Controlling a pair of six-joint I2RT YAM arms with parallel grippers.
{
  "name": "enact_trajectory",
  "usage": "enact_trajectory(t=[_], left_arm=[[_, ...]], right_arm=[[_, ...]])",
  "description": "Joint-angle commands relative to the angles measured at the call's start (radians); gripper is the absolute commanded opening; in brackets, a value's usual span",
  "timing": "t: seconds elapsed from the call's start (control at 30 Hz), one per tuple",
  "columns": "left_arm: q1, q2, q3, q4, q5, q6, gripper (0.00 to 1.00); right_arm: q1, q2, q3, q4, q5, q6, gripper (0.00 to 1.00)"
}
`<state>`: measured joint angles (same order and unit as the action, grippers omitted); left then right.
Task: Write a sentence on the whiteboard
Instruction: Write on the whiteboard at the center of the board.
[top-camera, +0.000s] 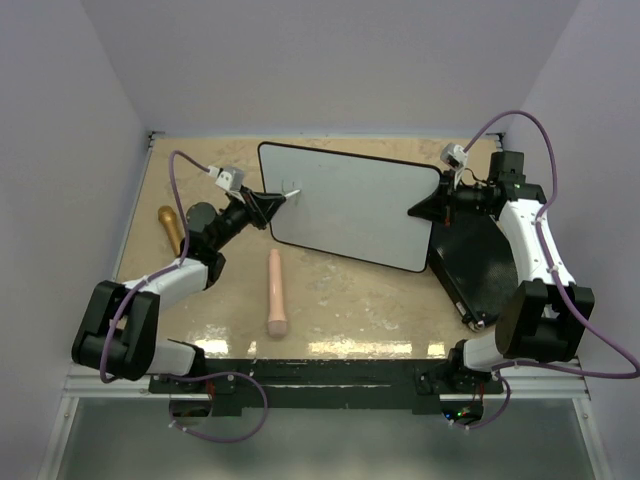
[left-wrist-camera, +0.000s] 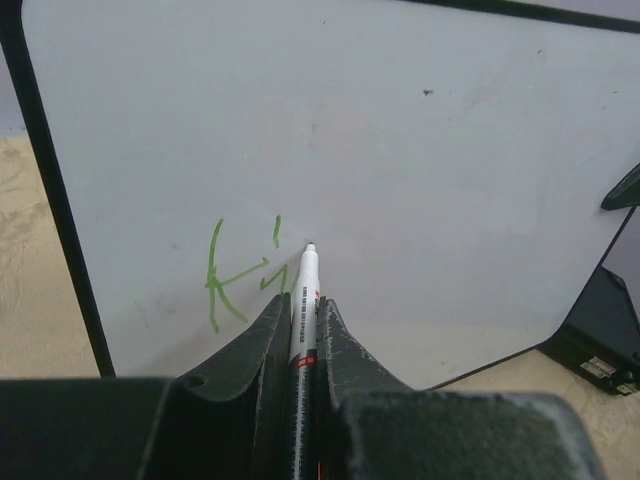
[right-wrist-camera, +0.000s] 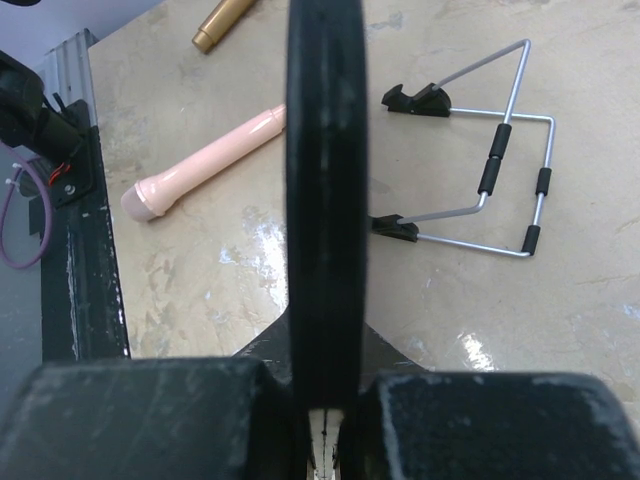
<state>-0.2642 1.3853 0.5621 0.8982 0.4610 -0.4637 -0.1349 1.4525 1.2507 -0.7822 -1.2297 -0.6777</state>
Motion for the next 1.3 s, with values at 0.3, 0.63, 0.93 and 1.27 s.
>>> enact_trajectory(t=[0.3, 0.63, 0.93, 1.27], left_arm=[[-0.010, -0.049, 0.007, 0.005, -0.002, 0.011, 0.00], [-0.013, -0.035, -0.041, -0.031, -0.039, 0.056, 0.00], [-0.013, 0.009, -0.034, -0.024, -0.035, 0.062, 0.00], [-0.013, 0.026, -0.061, -0.030, -0.035, 0.071, 0.00]], right_arm=[[0.012, -0.007, -0.002, -0.023, 0.027, -0.033, 0.00], [0.012, -0.003, -0.002, -0.023, 0.027, -0.034, 0.00], [0.012, -0.004, -0.002, -0.023, 0.029, -0.034, 0.00], [0.012, -0.004, -0.002, -0.025, 0.027, -0.034, 0.00]])
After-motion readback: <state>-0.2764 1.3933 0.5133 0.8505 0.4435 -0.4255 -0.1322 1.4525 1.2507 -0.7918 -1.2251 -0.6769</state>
